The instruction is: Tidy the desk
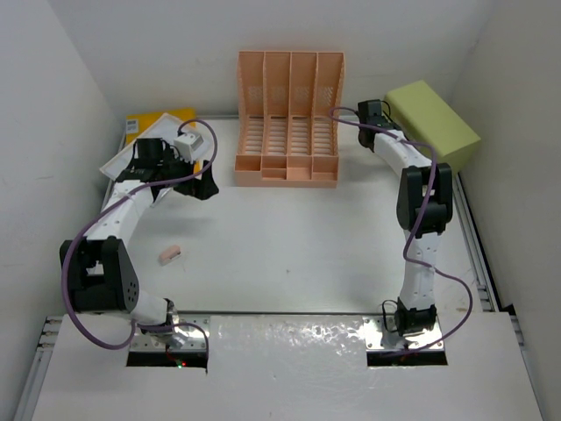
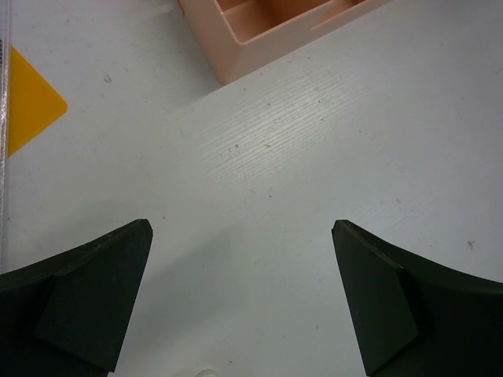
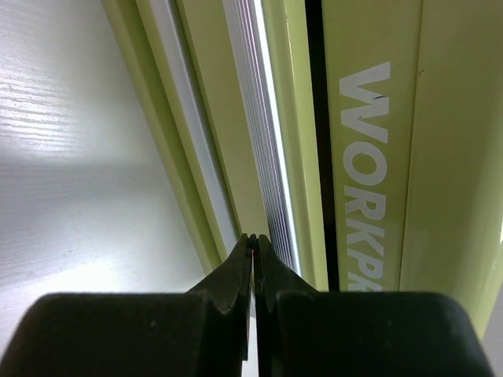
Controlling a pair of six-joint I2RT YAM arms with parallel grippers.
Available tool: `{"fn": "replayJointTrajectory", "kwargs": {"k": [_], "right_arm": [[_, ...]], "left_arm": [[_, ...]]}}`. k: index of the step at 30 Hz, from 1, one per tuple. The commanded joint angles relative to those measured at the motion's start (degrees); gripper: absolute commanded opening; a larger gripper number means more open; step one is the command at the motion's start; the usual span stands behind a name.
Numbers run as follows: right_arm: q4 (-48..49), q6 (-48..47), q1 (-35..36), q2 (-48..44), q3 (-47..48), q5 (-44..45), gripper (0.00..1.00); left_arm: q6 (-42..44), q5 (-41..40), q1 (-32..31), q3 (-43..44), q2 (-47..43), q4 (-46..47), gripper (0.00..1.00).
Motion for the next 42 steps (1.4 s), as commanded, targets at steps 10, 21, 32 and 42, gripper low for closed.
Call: {"fn": "replayJointTrajectory", "kwargs": {"k": [10, 21, 32, 42], "right_arm": [[1.68, -1.61, -1.40, 1.45, 4.28, 1.95, 0.00], [1.68, -2.23, -2.81, 2.68, 4.73, 3.44, 0.00], [3.44, -3.02, -4.04, 2.59, 3.41, 5.55, 0.00], [12.20, -6.88, -0.26, -4.43, -9.50, -0.87, 0.07]], "left_arm": [[1.09, 0.58, 0.51, 2.73, -0.08, 0.05, 1.00], [1.36, 0.49, 0.51, 2.73, -0.25, -0.30, 1.00], [1.53, 0.31, 0.42, 2.73, -0.78, -1.00, 1.00], [1.62, 0.49, 0.51, 2.82, -0.78, -0.74, 1.00]]}}
